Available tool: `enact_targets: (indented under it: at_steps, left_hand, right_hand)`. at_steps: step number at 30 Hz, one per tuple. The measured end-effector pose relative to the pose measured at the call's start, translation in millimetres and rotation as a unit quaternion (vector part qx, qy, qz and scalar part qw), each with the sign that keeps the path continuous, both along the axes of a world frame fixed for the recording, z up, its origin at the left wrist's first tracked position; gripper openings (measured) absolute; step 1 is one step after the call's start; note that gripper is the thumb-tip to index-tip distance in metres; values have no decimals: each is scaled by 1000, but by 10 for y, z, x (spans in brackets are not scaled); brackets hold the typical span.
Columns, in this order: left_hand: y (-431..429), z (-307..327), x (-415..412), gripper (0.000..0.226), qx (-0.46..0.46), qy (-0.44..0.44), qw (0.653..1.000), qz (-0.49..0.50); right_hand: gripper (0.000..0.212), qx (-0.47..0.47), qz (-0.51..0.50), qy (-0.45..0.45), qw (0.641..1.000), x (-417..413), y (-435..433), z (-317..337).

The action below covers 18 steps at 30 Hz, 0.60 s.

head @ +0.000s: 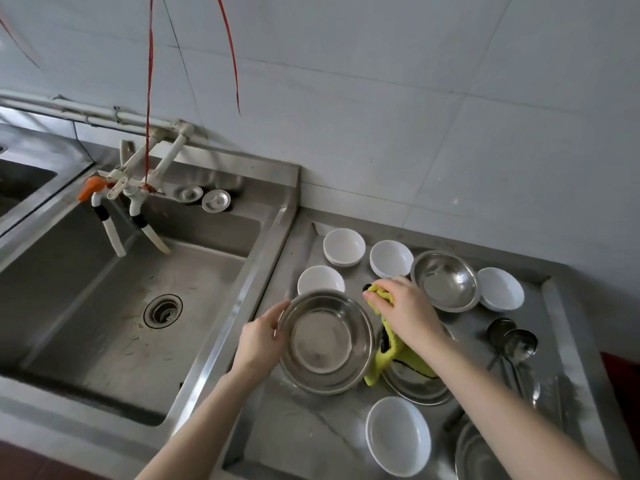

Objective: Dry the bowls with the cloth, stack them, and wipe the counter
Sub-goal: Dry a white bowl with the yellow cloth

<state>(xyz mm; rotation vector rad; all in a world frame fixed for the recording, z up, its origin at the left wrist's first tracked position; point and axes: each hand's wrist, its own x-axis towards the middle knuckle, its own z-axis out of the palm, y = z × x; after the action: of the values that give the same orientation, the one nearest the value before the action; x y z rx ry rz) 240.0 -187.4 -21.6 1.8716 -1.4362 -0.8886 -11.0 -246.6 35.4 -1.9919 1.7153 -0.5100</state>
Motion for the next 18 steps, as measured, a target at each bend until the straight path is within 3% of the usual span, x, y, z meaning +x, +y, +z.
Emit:
enact_targets:
  at_steps: [3, 10, 18]
  left_hand:
    - [-9, -154, 27, 29, 30, 7, 1000, -4]
    - [-76, -544, 87, 34, 110, -25, 993, -18]
    - [-115, -830, 163, 33, 148, -40, 988, -28]
  right_hand:
    - [38, -6, 8, 15, 1000, -15, -9, -22]
    - [41, 27, 23, 83, 996, -32, -68, -97]
    - [47, 13, 13, 59, 998, -41, -84, -261]
